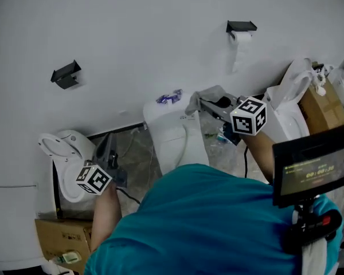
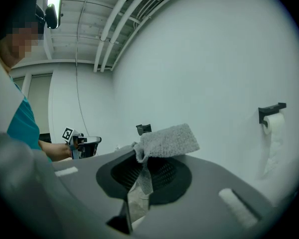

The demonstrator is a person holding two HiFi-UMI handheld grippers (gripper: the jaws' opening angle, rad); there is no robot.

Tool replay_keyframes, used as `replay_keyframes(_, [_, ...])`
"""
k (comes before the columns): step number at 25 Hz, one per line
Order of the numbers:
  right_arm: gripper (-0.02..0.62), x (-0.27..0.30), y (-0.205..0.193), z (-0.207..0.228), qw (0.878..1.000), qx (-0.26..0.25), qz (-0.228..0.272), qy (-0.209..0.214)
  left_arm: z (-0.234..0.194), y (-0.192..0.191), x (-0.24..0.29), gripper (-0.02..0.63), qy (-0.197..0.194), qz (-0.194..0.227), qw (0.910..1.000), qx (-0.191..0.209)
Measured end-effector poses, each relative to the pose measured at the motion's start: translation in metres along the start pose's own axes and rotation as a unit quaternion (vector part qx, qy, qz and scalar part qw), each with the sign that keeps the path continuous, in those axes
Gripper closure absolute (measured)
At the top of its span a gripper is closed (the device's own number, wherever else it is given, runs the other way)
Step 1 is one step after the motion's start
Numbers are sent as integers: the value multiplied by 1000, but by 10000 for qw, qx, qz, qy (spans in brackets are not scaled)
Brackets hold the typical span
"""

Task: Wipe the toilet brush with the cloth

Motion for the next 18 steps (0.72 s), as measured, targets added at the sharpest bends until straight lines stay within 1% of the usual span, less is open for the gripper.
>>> replay_keyframes(3, [563, 3, -1, -1, 9999, -112, -68, 22, 1, 1, -1, 598, 2, 70, 10000, -36])
replay_keyframes(5, [563, 3, -1, -1, 9999, -145, -87, 19, 2, -2, 1, 598, -9, 44, 10000, -89])
replay_keyframes(18, [563, -5, -10, 6, 9999, -74, -128, -85, 11, -16, 11, 598, -182, -126, 9994, -275])
Point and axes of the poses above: the fingertips, and each gripper's own axes: x forward along the fingers, z to its right, y out of its top, the point moved 7 cm from there along -x, backward along the fingers, and after that the axes turned 12 degrees about x, right-handed, at the moved point
